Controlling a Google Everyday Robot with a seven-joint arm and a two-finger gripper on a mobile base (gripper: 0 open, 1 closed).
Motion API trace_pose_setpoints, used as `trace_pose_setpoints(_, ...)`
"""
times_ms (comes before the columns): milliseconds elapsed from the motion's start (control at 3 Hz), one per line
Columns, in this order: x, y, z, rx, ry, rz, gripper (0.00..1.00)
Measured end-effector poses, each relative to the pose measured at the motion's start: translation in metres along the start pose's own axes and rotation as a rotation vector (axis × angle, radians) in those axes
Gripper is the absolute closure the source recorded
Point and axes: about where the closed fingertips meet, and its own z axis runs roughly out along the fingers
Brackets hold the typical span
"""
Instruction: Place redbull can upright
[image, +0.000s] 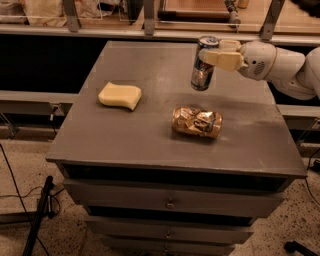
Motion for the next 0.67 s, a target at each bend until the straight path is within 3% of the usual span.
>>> trace_pose_setpoints(667,0.017,0.000,-0.016,0.015,0.067,-0.104,0.51)
